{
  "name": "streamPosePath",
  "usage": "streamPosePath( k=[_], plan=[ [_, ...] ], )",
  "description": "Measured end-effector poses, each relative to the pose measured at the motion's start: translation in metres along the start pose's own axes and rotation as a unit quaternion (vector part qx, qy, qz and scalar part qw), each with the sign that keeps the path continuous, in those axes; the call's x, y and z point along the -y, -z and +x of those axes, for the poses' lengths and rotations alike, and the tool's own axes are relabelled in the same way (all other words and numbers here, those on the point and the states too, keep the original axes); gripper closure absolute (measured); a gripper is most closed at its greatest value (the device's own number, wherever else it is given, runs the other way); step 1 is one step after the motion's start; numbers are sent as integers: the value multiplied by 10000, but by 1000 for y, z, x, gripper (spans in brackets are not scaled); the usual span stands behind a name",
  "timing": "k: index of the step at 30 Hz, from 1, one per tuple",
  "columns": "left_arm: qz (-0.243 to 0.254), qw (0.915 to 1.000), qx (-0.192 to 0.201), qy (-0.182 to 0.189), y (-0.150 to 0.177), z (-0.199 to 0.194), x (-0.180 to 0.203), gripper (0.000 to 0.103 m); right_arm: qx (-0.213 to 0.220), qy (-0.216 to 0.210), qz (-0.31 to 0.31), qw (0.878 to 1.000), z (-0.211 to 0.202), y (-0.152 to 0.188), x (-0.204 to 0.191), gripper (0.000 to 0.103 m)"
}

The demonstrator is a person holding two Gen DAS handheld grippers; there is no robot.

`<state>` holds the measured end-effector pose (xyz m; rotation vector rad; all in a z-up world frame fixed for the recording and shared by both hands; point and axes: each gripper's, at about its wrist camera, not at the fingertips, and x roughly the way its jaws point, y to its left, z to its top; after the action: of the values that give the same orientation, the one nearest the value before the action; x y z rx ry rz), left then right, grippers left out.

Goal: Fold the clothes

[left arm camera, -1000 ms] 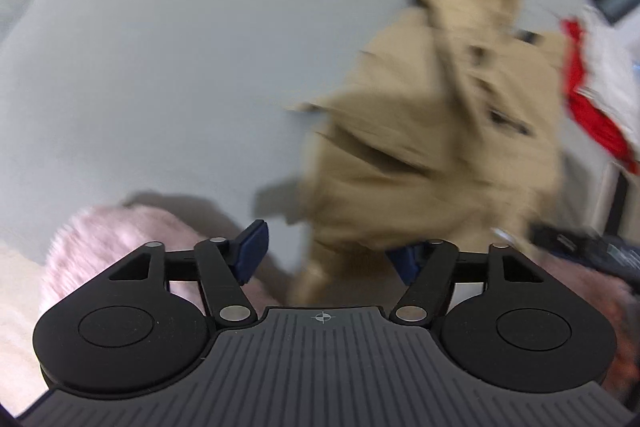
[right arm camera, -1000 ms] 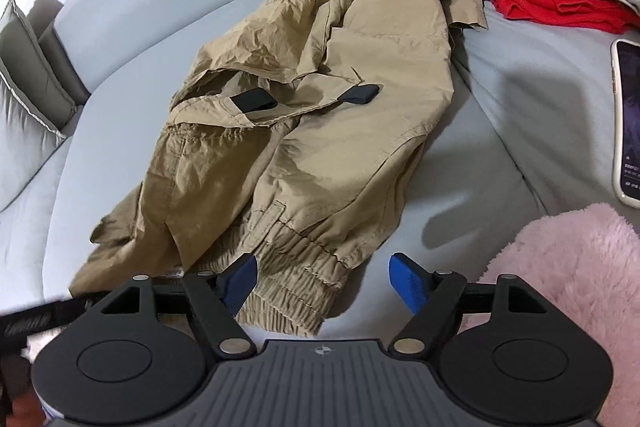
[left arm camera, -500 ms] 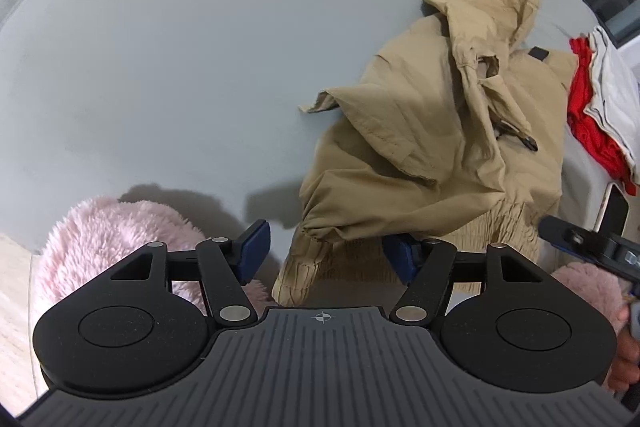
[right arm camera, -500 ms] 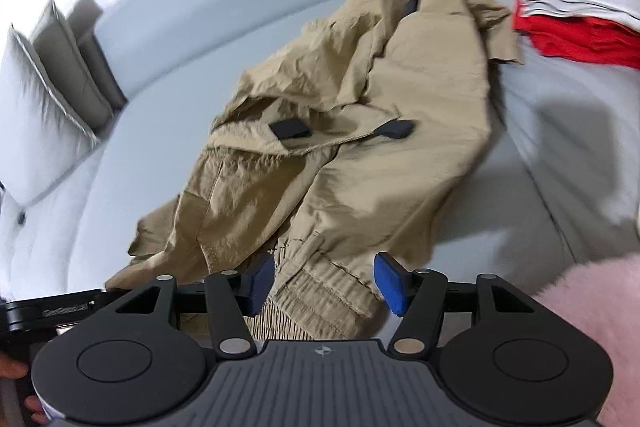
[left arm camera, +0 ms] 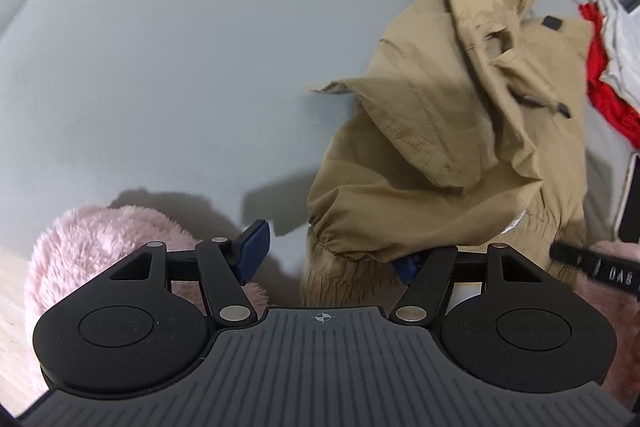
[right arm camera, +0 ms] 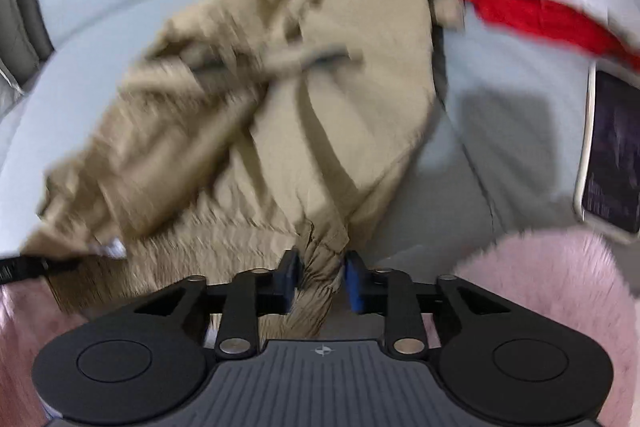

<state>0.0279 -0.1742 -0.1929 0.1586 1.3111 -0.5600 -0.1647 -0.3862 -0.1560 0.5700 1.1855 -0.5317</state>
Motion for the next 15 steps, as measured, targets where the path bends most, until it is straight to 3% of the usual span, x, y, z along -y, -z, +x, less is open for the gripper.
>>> streamPosePath(
  k=[1, 3, 4, 10, 15],
  plan=[
    [28, 10000, -20, -28, 0, 1, 1, 34, 2, -92, 176, 9998, -1, 2, 5, 60],
    [39, 10000, -34, -41, 2, -1, -2, 34, 5, -198, 293, 9994, -5, 5, 10, 44],
    [41, 10000, -39, -45, 2, -3, -4, 34, 72, -233, 307, 9992, -9, 6, 12, 41],
    [110, 9998, -44, 179, 7, -7, -10, 33, 240, -567, 523, 9967, -20, 10, 20, 38],
    [205, 9996, -33, 187, 11, -6, -3, 31, 236, -560, 390, 9974, -23, 7, 12, 37]
  ],
)
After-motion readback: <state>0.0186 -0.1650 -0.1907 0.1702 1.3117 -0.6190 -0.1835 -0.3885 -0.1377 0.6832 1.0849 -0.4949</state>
